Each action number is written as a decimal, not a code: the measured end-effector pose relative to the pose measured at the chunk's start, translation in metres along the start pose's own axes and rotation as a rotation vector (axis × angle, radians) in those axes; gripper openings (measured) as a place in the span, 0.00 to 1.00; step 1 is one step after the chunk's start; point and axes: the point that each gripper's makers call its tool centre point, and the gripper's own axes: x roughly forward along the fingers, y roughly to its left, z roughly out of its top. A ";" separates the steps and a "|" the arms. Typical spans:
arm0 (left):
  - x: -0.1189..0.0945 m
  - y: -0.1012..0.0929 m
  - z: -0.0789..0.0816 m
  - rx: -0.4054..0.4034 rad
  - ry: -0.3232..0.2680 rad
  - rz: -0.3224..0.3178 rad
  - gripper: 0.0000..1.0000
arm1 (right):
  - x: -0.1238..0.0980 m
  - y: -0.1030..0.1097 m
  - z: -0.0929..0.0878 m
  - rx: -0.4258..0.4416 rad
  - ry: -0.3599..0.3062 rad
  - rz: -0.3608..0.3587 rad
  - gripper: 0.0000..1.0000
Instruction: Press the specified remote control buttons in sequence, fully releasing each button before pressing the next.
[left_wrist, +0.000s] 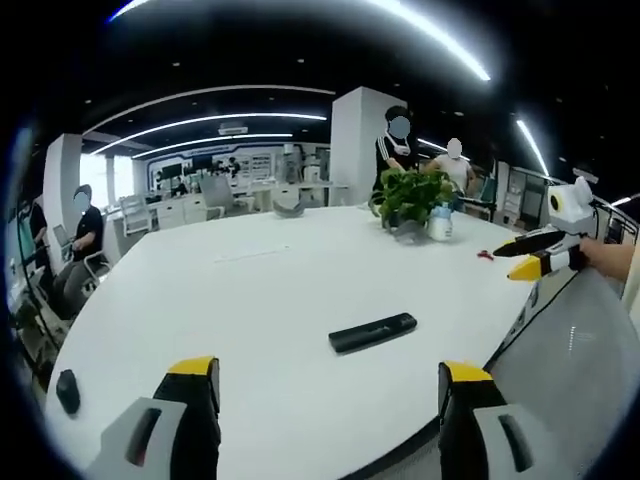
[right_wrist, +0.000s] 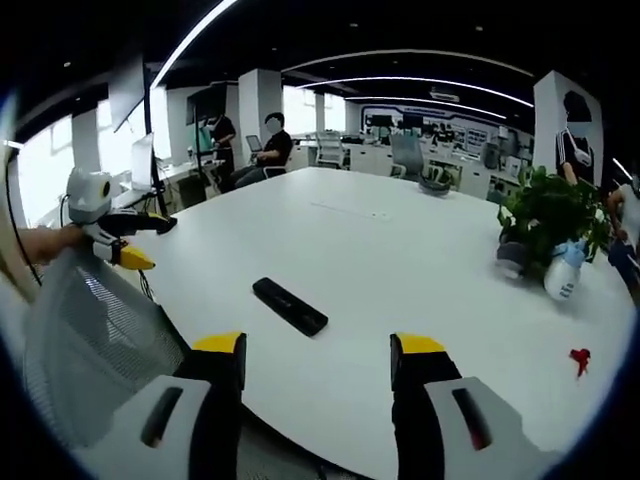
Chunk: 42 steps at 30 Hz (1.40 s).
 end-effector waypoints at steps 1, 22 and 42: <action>0.001 -0.006 -0.004 -0.008 0.022 -0.030 0.98 | 0.000 -0.003 -0.001 0.008 0.004 -0.011 0.59; 0.047 -0.035 0.031 0.482 0.181 -0.451 0.96 | -0.009 -0.026 0.009 0.056 -0.057 -0.130 0.59; 0.119 -0.045 -0.007 0.795 0.425 -0.635 0.84 | -0.011 -0.032 0.007 0.067 -0.056 -0.154 0.57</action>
